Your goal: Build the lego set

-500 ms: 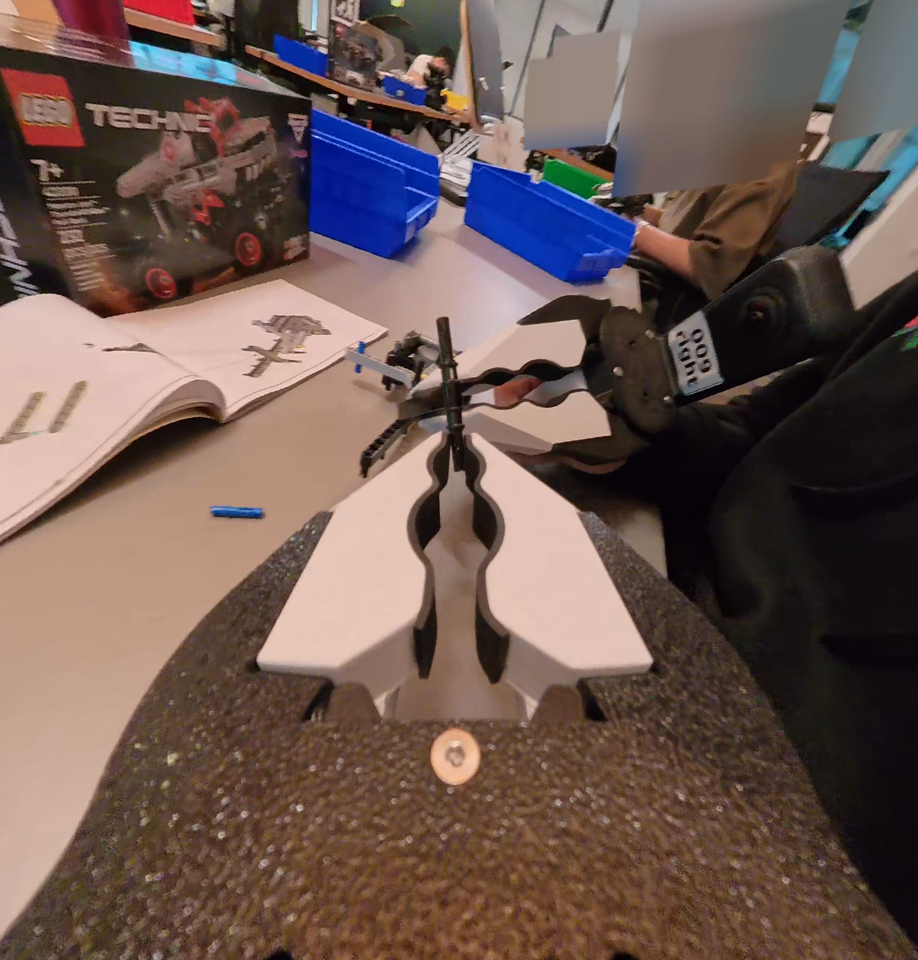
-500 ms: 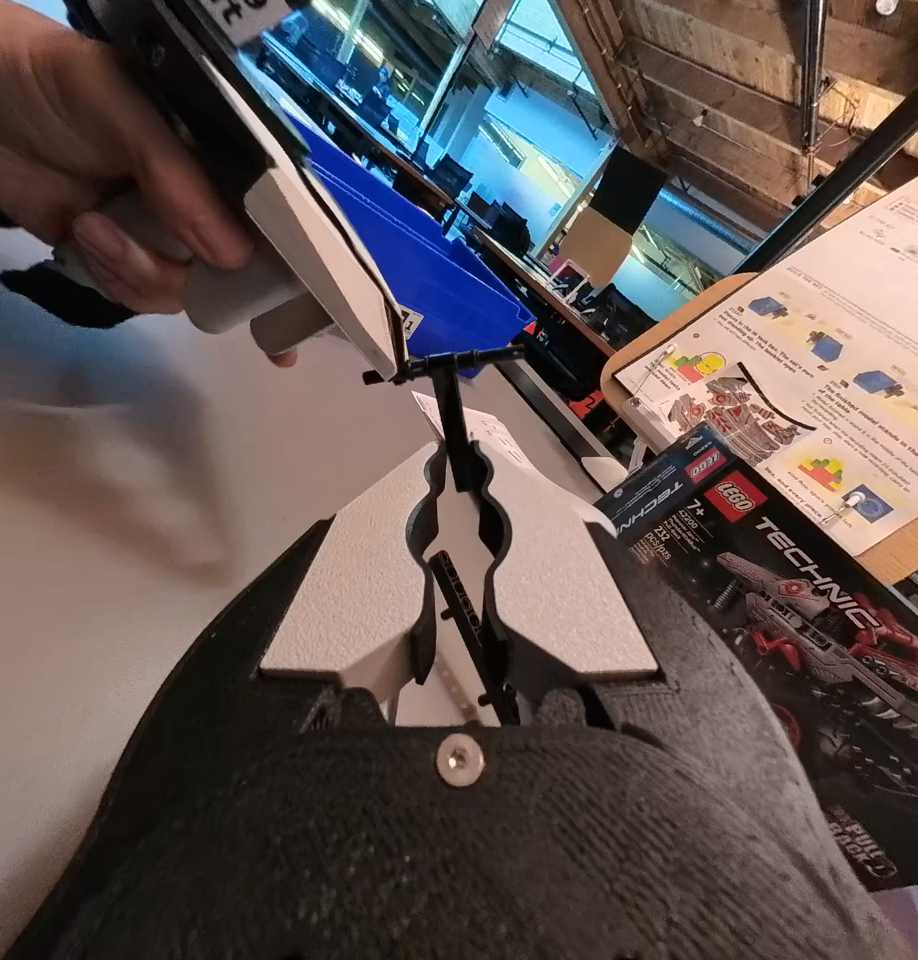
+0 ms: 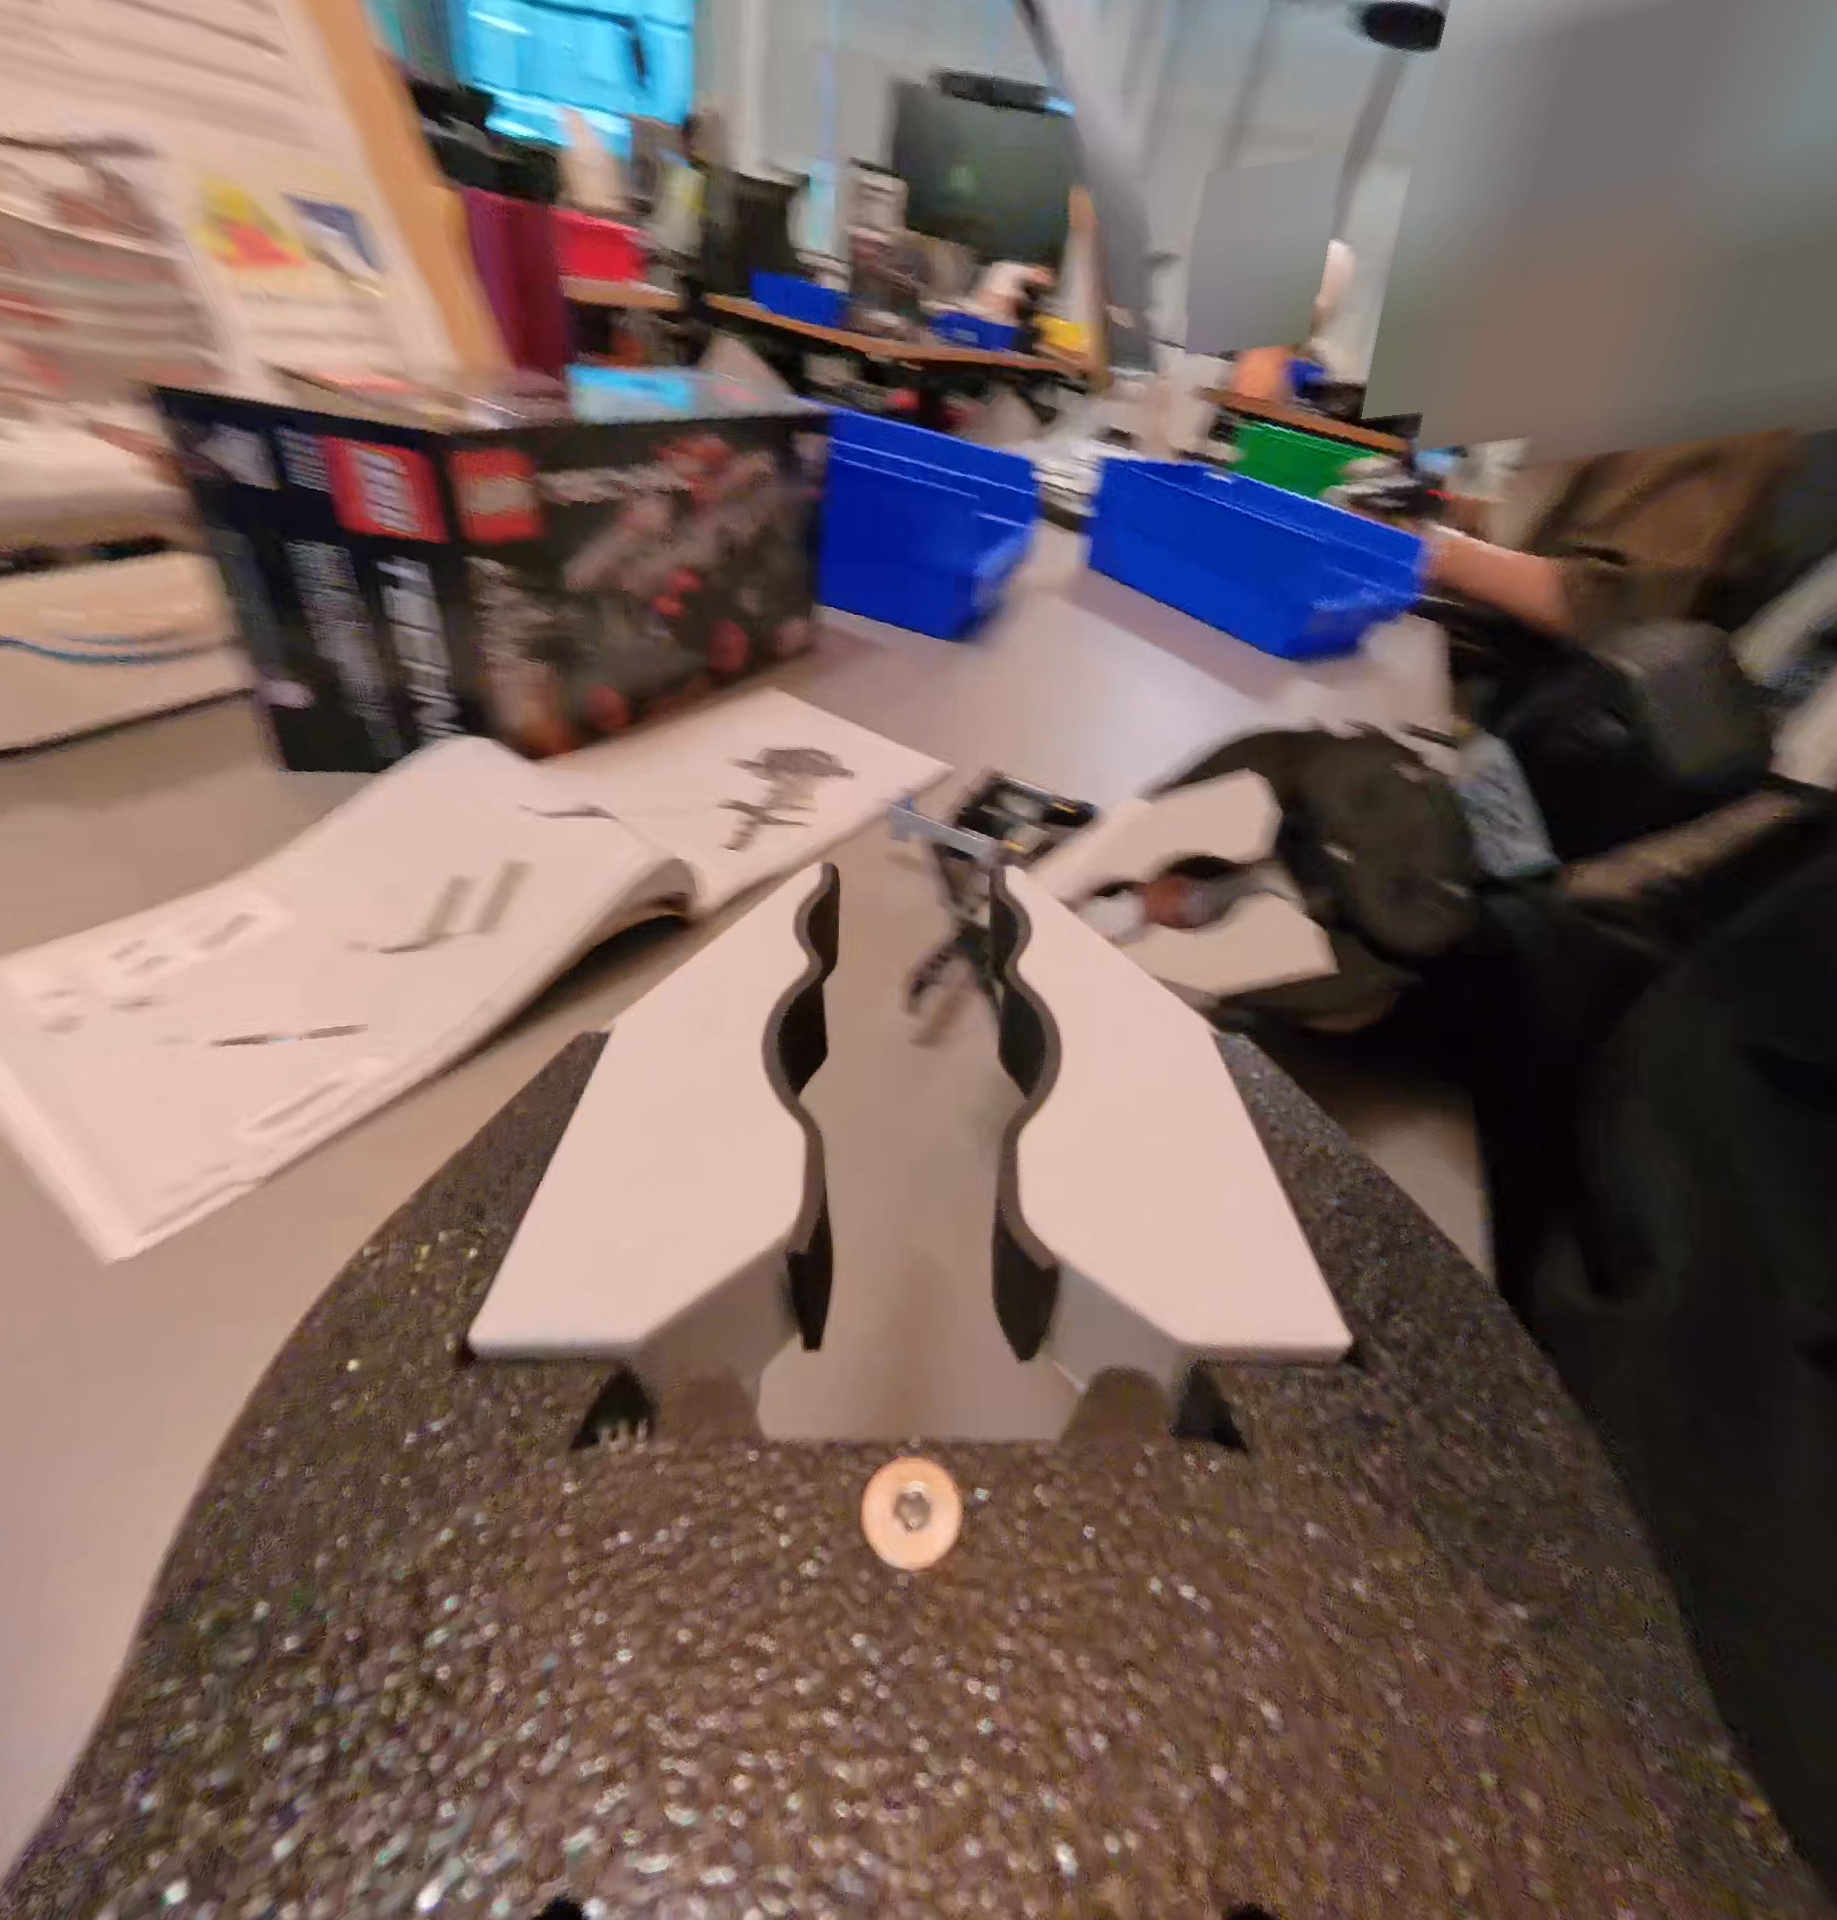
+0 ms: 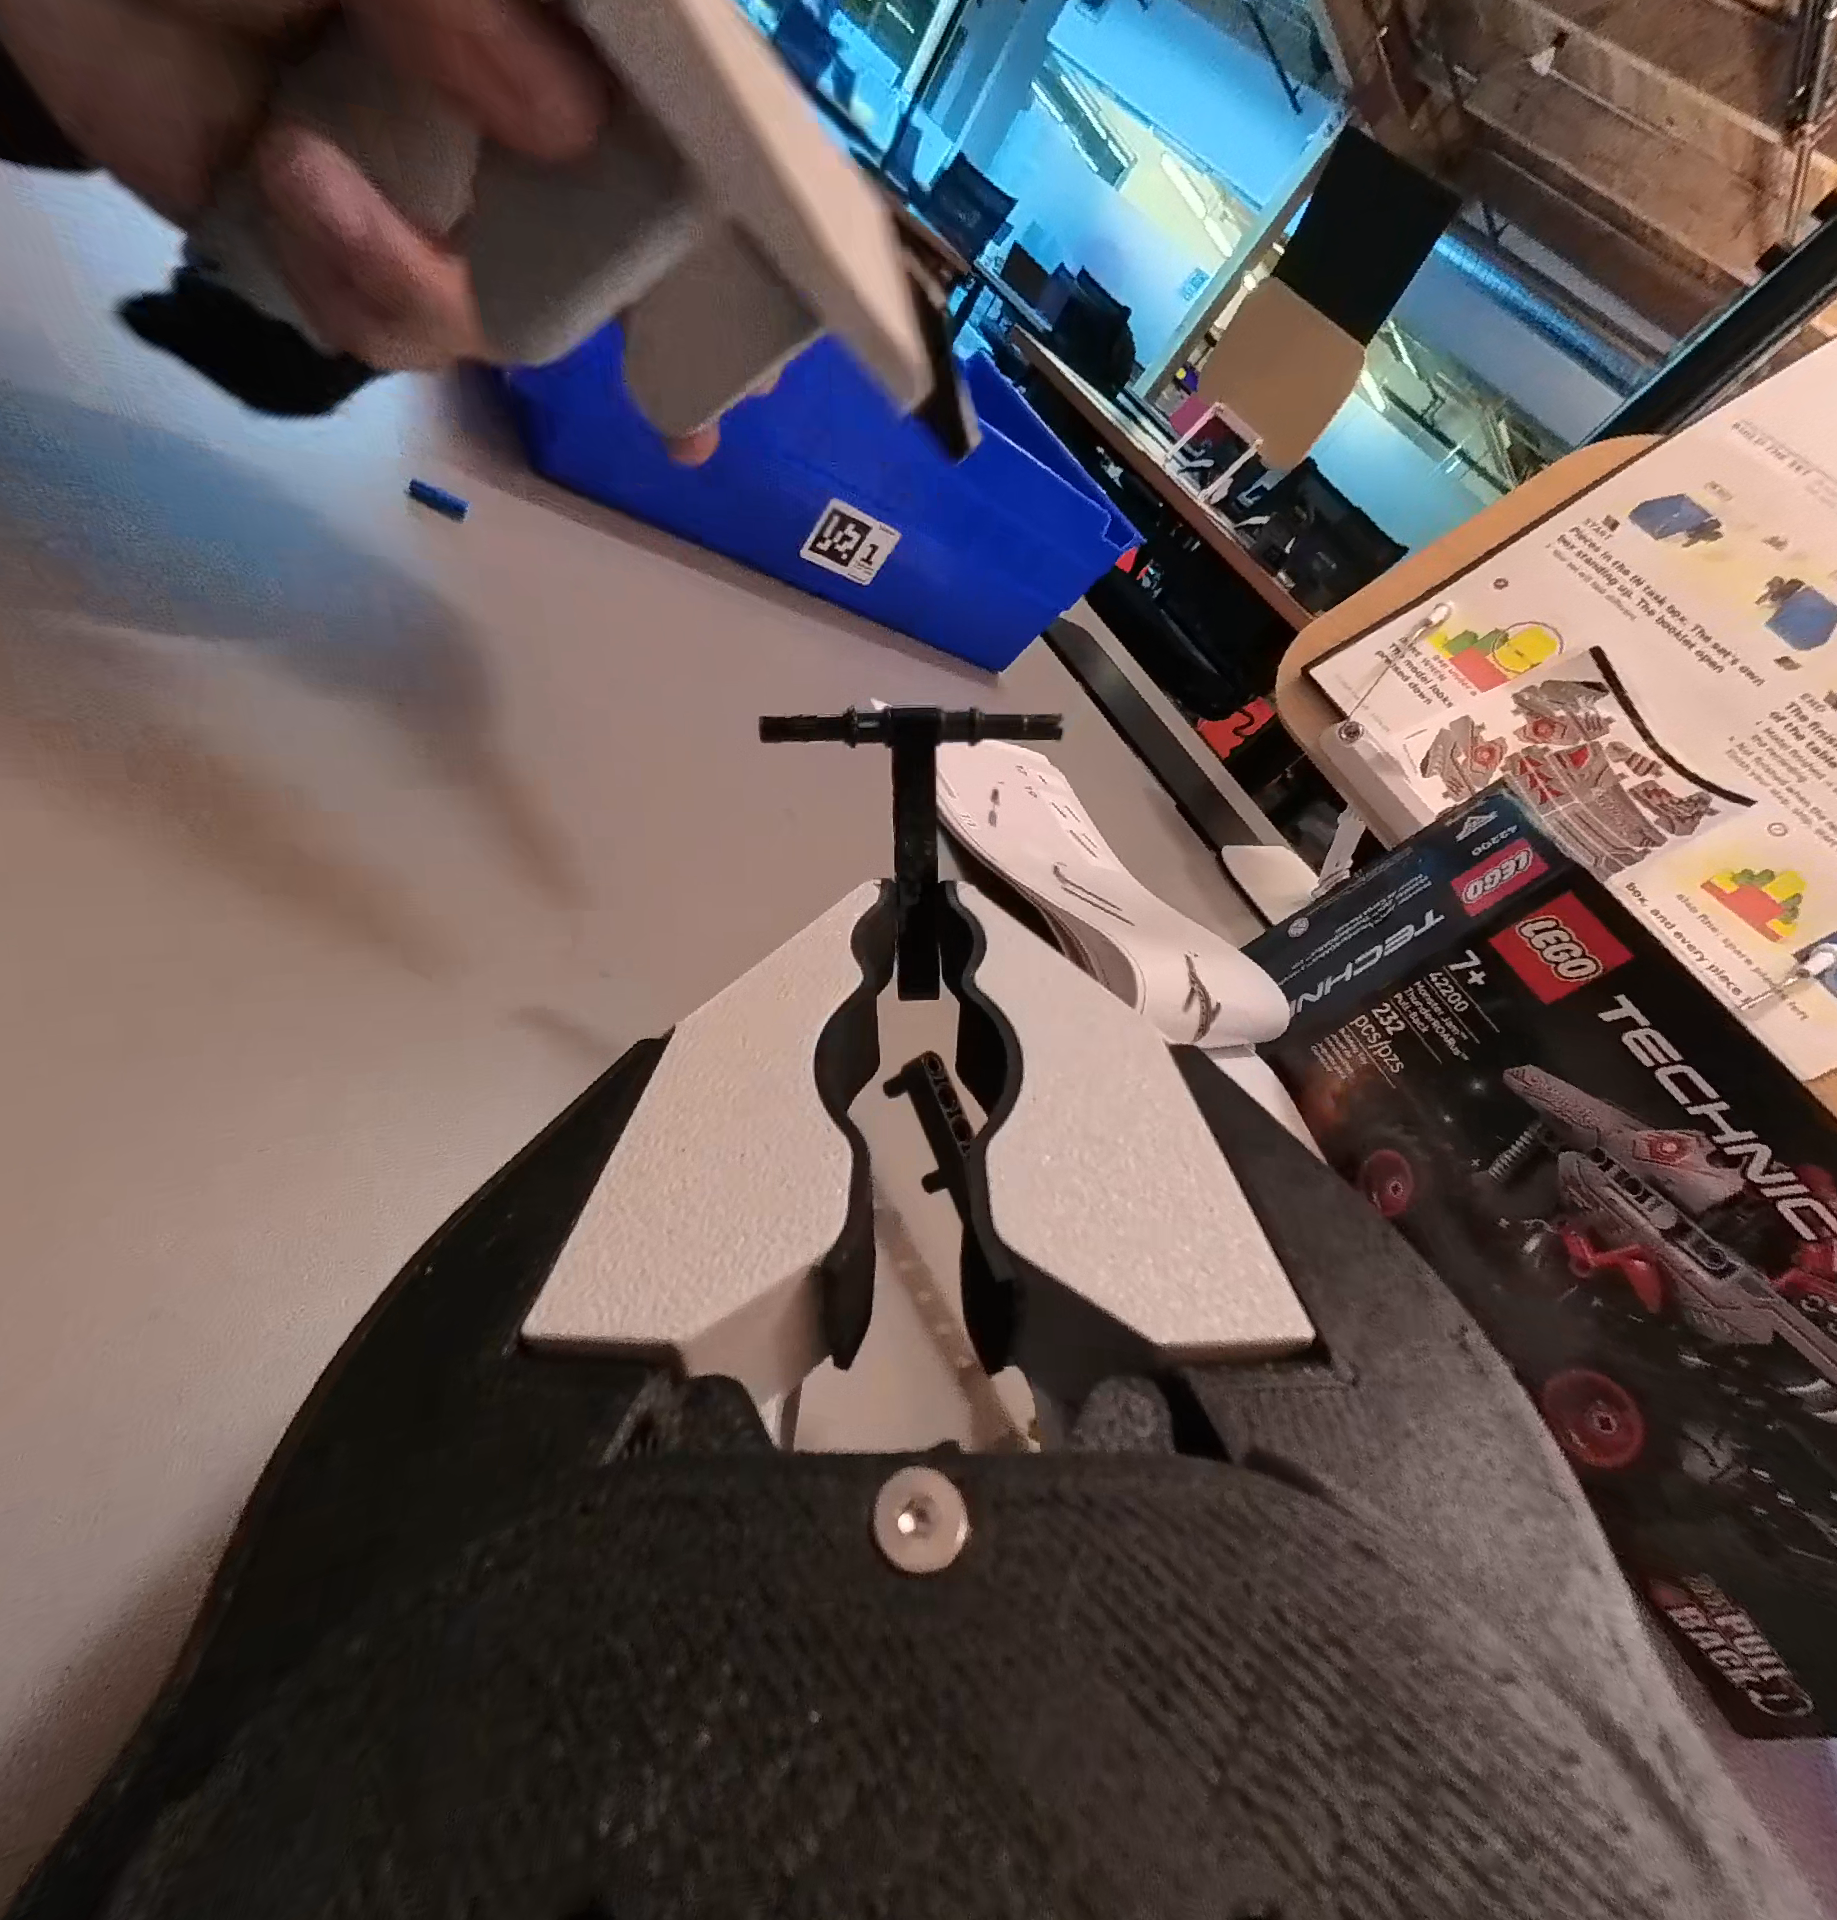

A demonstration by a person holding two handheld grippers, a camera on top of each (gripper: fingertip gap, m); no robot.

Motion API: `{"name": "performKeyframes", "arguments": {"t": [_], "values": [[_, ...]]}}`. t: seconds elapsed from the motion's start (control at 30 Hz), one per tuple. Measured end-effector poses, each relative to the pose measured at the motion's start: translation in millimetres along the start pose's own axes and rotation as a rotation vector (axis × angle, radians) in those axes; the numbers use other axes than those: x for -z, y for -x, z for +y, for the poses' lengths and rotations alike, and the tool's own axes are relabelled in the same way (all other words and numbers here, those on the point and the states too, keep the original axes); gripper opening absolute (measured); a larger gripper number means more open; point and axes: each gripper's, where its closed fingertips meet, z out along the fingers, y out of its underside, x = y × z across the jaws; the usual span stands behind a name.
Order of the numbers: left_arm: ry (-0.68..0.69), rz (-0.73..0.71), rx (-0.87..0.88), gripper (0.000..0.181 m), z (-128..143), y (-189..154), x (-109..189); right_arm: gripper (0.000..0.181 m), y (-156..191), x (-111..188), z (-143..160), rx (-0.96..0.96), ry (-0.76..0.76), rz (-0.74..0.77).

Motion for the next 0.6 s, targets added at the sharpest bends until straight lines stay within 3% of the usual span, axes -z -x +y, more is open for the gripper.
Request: {"name": "performKeyframes", "arguments": {"t": [0.03,0.1,0.17,0.27,0.4,0.5,0.6], "values": [[-0.006,-0.088,-0.010,0.024,-6,17,1,0.005,1,-1,-1,0.003,-0.001,-0.005],[0.053,-0.303,-0.069,0.002,-9,58,1,0.005,2,-2,-2,0.006,-0.005,-0.010],[0.165,-0.442,-0.111,0.003,-6,91,-9,0.005,4,-3,-4,0.009,-0.021,-0.028],[0.323,-0.289,-0.099,0.009,3,86,-60,0.005,0,0,-7,0.011,-0.054,-0.014],[0.379,-0.132,-0.172,0.000,16,85,-124,0.005,-3,6,-10,-0.004,-0.094,-0.005],[0.485,-0.135,-0.208,0.000,44,94,-139,0.005,-4,5,-7,-0.010,-0.089,-0.015],[0.610,-0.223,-0.221,0.000,73,111,-130,0.005,0,2,-5,0.015,-0.085,-0.030]]}}
